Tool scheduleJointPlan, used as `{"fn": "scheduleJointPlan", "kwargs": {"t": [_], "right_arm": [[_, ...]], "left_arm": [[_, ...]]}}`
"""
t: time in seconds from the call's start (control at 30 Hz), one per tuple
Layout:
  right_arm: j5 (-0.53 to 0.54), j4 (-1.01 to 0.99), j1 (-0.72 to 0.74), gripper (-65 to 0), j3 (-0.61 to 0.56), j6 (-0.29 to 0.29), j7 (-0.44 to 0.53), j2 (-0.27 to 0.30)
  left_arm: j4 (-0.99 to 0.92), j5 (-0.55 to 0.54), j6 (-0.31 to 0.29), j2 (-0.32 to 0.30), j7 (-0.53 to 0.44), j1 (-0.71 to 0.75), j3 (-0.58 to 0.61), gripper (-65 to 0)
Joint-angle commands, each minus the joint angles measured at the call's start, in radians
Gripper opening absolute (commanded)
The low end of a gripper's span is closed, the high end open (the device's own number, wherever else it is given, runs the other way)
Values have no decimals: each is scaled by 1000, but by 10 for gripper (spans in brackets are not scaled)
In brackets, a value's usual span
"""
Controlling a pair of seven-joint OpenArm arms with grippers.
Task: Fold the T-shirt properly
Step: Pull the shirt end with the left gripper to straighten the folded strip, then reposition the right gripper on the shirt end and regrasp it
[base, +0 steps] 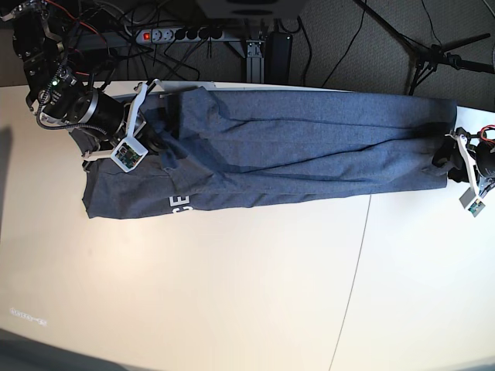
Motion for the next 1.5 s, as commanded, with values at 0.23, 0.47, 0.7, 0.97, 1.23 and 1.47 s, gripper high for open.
{"fn": "scheduleJointPlan", "kwargs": {"t": [0.23, 0.47, 0.7, 0.97, 1.23, 1.47], "right_arm": [[82, 13, 37, -650, 8, 11, 50, 7], [156, 13, 106, -650, 8, 15, 44, -105], [177, 13, 104, -650, 7, 16, 3, -156], [169, 13, 50, -650, 8, 16, -42, -155], [124, 13, -17, -550, 8, 15, -48, -155], [125, 13, -48, -327, 8, 15, -63, -156]], "left_arm": [[8, -76, -20, -27, -12, -16, -226, -297], [8, -274, -20, -7, 35, -16, -295, -331], [8, -269, -20, 62, 35, -14, -295, -425], [8, -267, -20, 75, 28, -15, -295, -425], [8, -267, -20, 75, 27, -15, -295, -425], [8, -267, -20, 75, 28, -15, -295, -425]]}}
